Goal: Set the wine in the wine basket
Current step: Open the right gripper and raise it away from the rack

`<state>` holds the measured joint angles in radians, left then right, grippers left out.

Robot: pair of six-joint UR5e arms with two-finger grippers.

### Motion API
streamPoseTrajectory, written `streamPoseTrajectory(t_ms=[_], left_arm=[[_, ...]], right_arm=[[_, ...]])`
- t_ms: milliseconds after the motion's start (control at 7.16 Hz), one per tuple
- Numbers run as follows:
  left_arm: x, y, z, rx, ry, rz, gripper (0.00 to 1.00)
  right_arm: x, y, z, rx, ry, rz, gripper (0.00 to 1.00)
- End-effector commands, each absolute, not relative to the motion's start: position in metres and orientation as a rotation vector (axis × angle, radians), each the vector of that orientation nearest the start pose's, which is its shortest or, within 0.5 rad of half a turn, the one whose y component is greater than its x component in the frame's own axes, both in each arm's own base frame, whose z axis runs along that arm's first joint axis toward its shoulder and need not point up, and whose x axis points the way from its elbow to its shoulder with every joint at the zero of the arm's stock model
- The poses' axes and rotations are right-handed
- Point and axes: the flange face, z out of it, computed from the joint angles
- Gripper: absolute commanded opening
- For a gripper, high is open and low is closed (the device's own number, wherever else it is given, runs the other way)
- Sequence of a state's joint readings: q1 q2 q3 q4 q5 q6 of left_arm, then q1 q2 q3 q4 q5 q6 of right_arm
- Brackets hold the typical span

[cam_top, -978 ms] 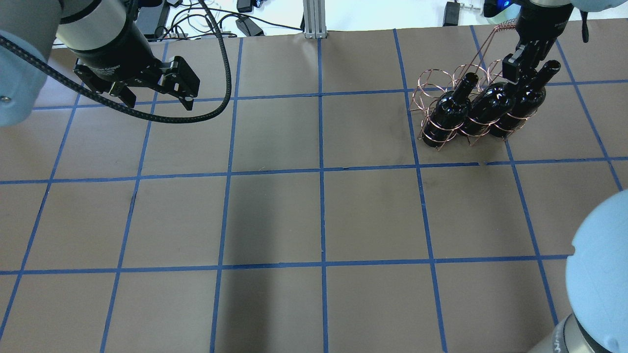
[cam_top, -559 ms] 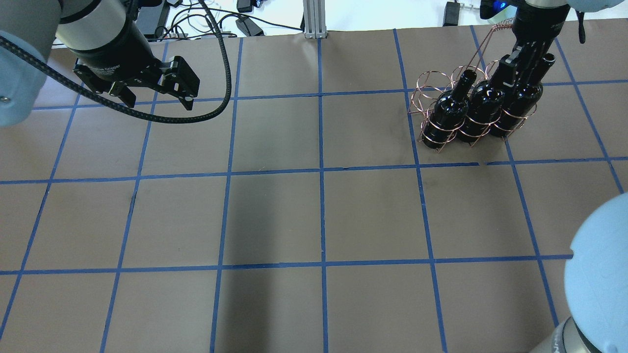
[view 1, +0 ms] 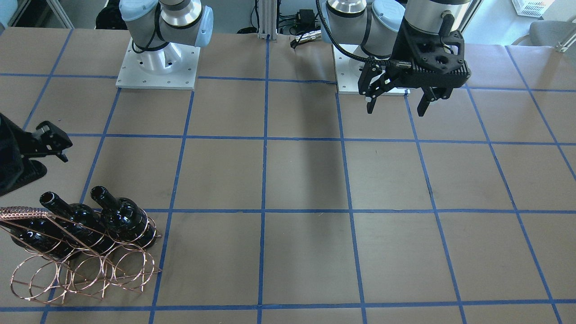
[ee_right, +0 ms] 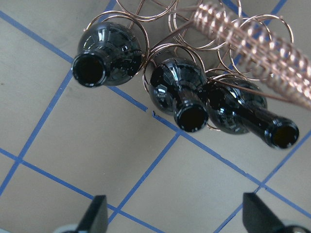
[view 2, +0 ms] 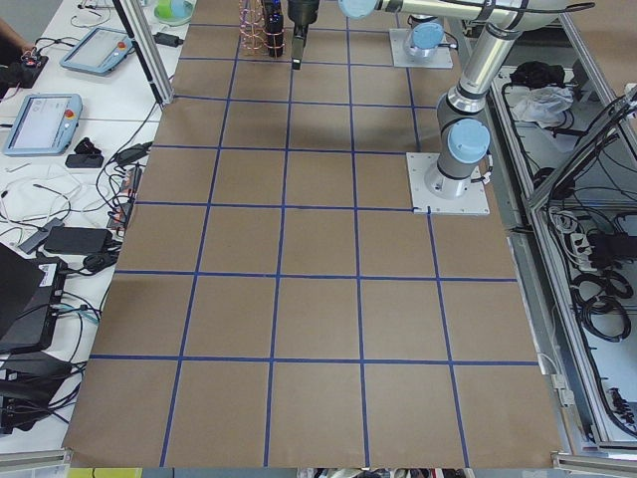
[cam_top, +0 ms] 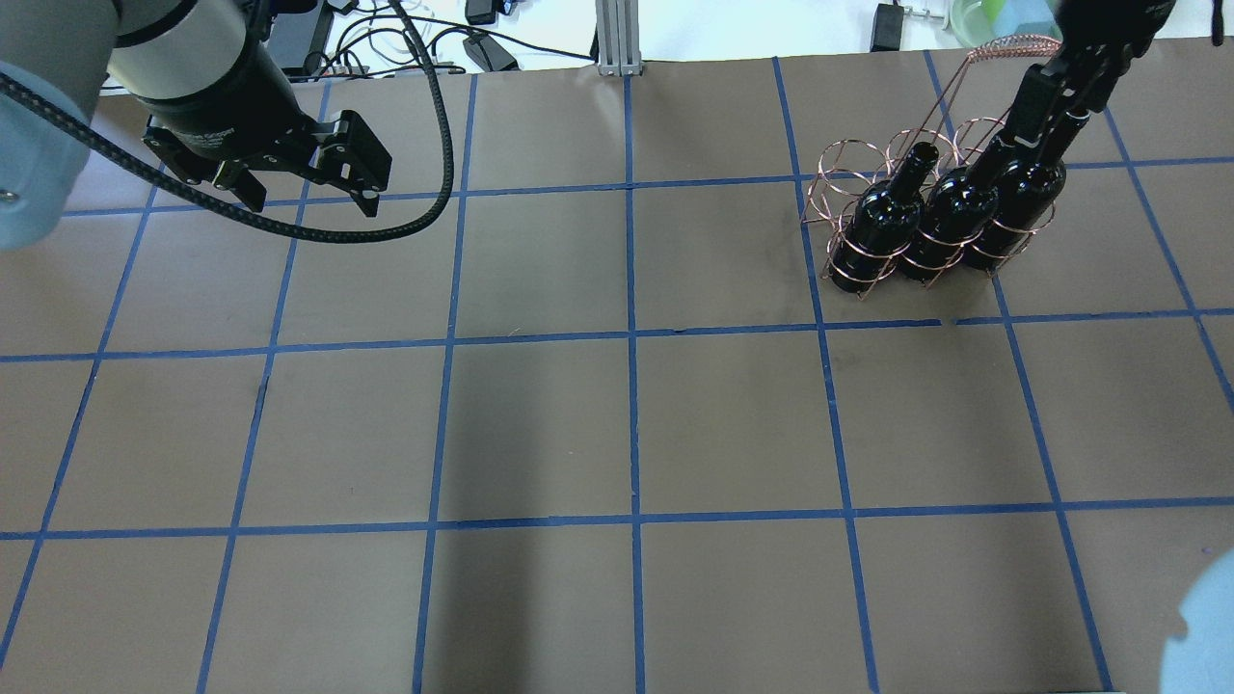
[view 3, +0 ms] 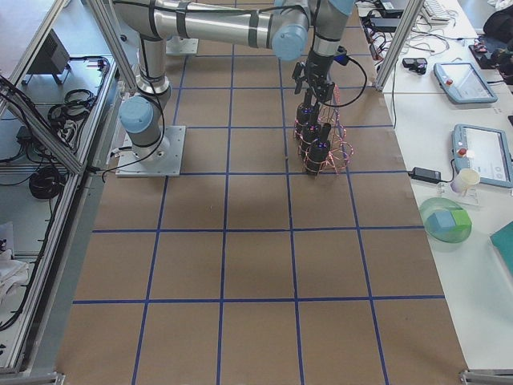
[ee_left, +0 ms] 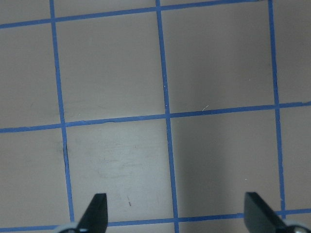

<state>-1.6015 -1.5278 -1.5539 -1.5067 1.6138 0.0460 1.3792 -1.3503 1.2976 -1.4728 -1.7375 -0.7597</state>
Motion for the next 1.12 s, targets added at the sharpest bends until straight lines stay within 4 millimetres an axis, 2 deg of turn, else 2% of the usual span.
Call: streamPoseTrajectory(t_ms=[0, 279, 419, 559, 699, 838, 978], left_arm=[[-0.144, -0.480, 0.524, 0.114, 3.090, -0.189, 1.00], [-0.143, -0.480, 0.524, 0.114, 3.090, -0.189, 1.00], [-0.143, -0.480, 0.524, 0.112, 3.090, -0.189, 1.00], [-0.143, -0.480, 0.524, 0.114, 3.090, -0.189, 1.00], [-0.143, -0.480, 0.524, 0.114, 3.090, -0.189, 1.00], [-0.143, -0.482, 0.523, 0.124, 3.092, -0.185, 1.00], [-0.143, -0.481, 0.520, 0.120, 3.093, -0.178, 1.00]], right_arm=[[0.016, -0.557, 0.548, -0.509, 3.206, -0.017, 1.00], [0.023, -0.556, 0.550, -0.108, 3.166, -0.062, 1.00], [0.028, -0.554, 0.549, -0.025, 3.133, -0.071, 1.00], [0.031, -0.543, 0.555, 0.011, 3.134, -0.085, 1.00], [0.036, -0.521, 0.561, 0.153, 3.124, -0.102, 1.00], [0.040, -0.505, 0.555, 0.176, 3.123, -0.088, 1.00], [0.045, -0.498, 0.556, 0.193, 3.122, -0.094, 1.00]])
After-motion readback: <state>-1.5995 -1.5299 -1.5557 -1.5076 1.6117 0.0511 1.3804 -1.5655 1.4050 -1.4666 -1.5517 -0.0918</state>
